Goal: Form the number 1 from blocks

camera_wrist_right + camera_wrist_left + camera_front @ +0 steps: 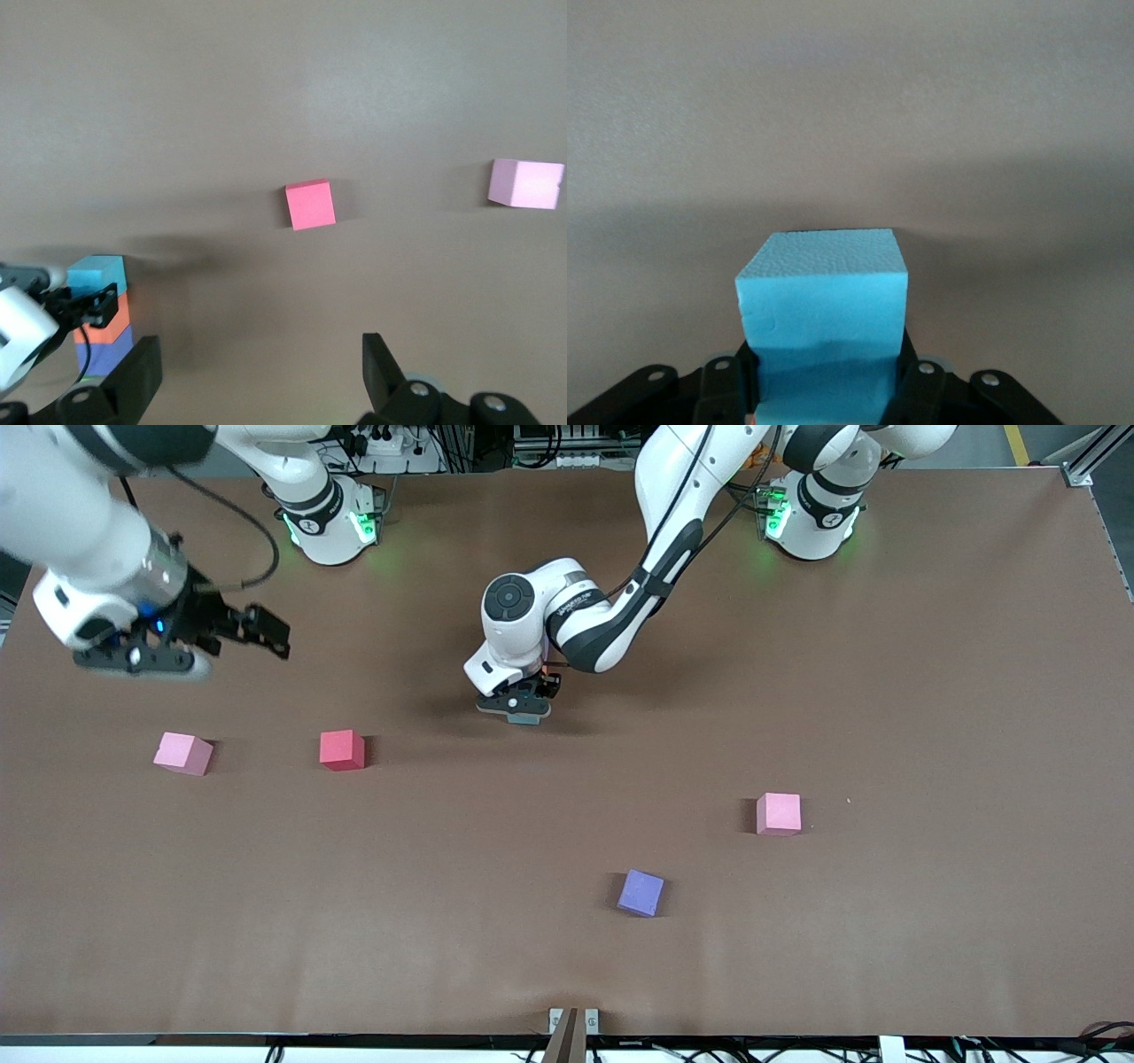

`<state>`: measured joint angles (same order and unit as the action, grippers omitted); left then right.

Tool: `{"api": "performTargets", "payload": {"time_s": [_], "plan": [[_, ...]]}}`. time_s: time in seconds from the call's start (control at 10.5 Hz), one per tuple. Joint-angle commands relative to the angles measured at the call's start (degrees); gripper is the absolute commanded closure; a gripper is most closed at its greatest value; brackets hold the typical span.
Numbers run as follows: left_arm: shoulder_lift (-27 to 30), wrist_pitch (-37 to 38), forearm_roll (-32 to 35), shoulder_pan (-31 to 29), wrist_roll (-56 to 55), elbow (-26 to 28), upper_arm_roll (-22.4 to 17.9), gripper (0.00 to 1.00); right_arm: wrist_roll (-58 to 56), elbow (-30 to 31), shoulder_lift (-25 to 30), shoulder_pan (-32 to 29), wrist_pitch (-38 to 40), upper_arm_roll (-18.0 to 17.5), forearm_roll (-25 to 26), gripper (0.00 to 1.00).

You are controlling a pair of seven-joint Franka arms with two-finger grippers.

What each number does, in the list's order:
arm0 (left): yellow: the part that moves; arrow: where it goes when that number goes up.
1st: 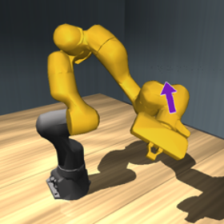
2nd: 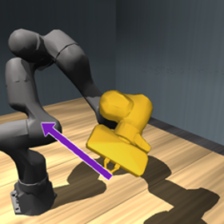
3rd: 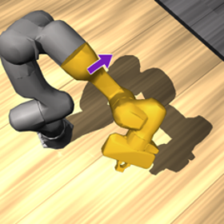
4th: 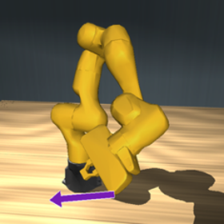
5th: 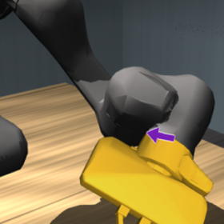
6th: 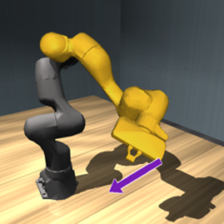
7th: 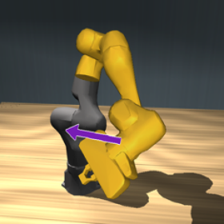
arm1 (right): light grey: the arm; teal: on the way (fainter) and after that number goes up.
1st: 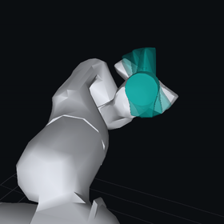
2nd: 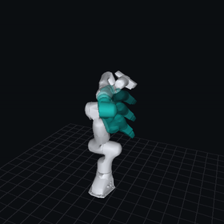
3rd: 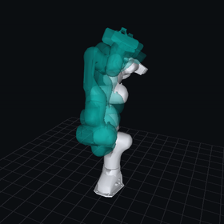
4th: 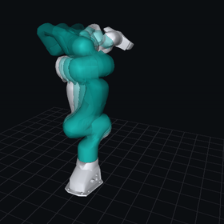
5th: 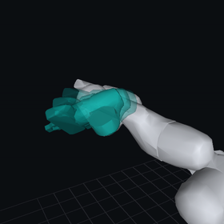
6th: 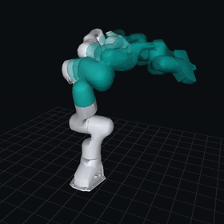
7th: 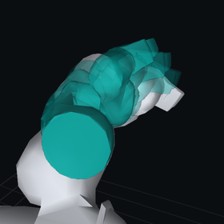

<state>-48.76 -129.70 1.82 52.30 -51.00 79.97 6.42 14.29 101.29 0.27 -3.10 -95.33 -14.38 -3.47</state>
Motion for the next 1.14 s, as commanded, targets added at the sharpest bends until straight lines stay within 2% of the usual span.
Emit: {"api": "performTargets", "payload": {"time_s": [0.0, 0.29, 0.48, 0.57, 0.76, 1.05], "plan": [[0.07, 0.06, -0.50, 2.01, -0.15, 0.09, -0.71, 0.00, -2.68, 1.00, -6.13, 2.13, -3.09, 0.84, 3.89, 0.00], [0.86, 0.41, 0.82, 0.71, -0.24, 0.09, -2.19, 0.00, -5.41, 12.32, -6.85, 1.87, -14.58, 1.20, 3.91, 0.00], [2.18, 0.41, 0.82, 0.00, -0.15, 0.01, -6.75, 0.00, -5.59, 16.90, -8.17, 1.87, -20.91, 1.20, 4.00, 0.00], [3.05, 0.41, 0.73, -1.48, -0.06, -0.08, -8.95, 0.00, -5.85, 17.97, -9.05, 1.87, -23.38, 1.37, 4.17, 0.00], [5.25, 0.50, 0.73, -5.87, 0.03, -0.17, -9.24, 0.00, -5.94, 18.33, -11.77, 1.87, -26.29, 1.64, 4.61, 0.00], [6.22, 0.50, 0.91, -11.50, 0.12, -0.26, -9.24, 0.00, -5.94, 21.93, -15.46, 1.96, -35.69, 3.30, 5.14, 0.00]]}}
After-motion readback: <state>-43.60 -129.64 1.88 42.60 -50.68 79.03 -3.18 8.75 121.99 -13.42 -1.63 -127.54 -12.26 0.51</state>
